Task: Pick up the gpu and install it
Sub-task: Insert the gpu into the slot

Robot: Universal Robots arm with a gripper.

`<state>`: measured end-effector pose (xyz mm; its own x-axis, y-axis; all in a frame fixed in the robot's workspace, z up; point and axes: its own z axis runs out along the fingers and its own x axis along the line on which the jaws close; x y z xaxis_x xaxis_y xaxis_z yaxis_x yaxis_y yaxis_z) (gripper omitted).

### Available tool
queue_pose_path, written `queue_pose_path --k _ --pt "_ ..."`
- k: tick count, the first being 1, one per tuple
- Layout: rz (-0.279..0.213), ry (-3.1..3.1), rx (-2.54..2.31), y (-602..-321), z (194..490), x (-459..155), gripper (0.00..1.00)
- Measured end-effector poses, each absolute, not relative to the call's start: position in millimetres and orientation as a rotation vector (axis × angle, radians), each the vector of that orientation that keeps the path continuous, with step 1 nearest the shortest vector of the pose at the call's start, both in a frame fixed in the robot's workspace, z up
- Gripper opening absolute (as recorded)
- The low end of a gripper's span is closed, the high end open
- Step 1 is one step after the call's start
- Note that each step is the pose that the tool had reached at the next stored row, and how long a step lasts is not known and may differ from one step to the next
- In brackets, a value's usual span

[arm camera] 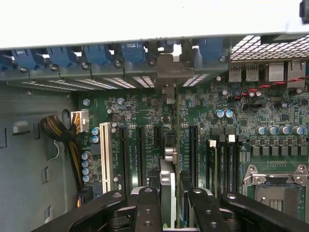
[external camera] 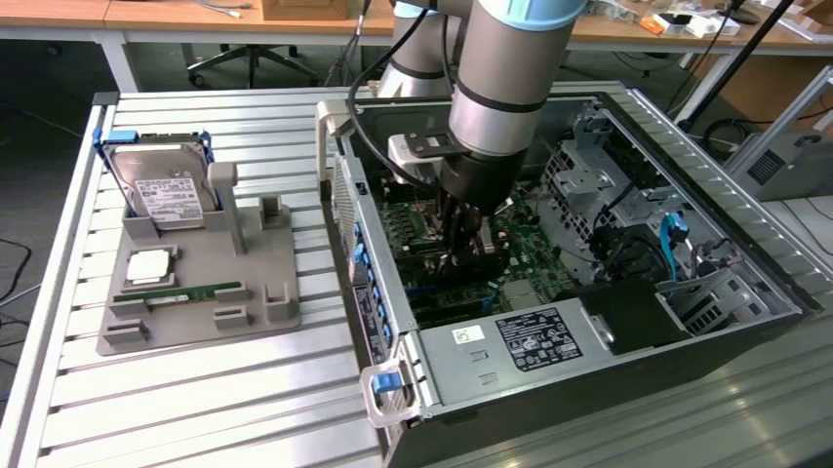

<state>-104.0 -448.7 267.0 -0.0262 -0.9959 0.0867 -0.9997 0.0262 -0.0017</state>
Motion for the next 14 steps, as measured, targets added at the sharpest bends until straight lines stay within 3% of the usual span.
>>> queue_pose_path --k 11,14 --pt "0.092 -2.208 2.149 -448.6 269.7 -103.9 0.27" --pt "0.055 -2.226 2.166 -448.8 269.7 -103.8 0.27"
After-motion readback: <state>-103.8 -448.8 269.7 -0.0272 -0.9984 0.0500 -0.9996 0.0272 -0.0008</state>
